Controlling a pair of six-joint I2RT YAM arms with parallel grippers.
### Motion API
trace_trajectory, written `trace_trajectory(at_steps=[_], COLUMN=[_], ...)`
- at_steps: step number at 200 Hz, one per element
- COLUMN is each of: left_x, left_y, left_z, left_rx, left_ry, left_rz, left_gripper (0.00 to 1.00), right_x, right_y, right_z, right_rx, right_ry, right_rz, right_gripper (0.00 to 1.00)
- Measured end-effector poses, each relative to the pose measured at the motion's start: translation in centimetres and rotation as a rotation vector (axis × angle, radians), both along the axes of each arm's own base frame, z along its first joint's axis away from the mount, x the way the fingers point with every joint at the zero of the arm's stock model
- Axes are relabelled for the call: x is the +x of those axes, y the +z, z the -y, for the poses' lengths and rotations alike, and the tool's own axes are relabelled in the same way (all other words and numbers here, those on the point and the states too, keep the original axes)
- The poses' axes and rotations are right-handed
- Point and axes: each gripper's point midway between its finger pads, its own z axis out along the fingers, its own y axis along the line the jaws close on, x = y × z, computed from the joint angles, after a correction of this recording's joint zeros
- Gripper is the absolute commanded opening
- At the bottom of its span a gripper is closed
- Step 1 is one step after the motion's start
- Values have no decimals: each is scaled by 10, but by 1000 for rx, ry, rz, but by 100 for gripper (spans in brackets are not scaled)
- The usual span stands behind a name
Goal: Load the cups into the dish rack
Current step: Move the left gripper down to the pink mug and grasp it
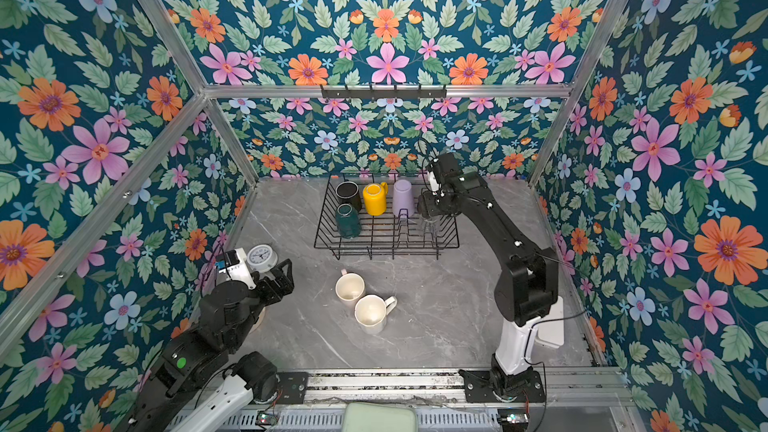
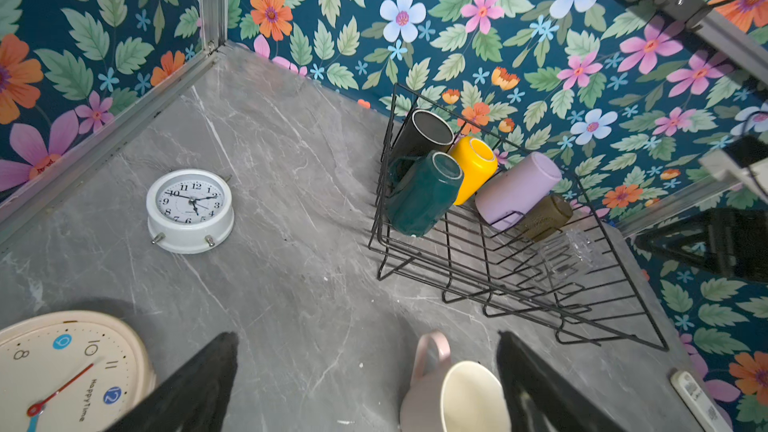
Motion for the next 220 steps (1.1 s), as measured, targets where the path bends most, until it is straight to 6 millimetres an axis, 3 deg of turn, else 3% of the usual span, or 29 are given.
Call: trace_trajectory(at_steps=[48, 90, 159, 220], left_x=[2, -5, -19, -22], left_y=[-20, -38, -69, -89], left_z=[26, 50, 85, 102], left_rx=[17, -4, -45, -62], left_ry=[-110, -233, -402, -468], left_rz=[-140, -241, -409, -485], left_gripper=[92, 85, 74, 71], right_x=[-46, -73, -104, -121], right_y=[25, 36, 21, 18], right_z=[2, 2, -1, -4], right_rx=[141, 209, 258, 285], right_ry=[-14, -1, 8, 15], right_rz=[107, 164, 142, 146], right_gripper=[87, 87, 87, 87])
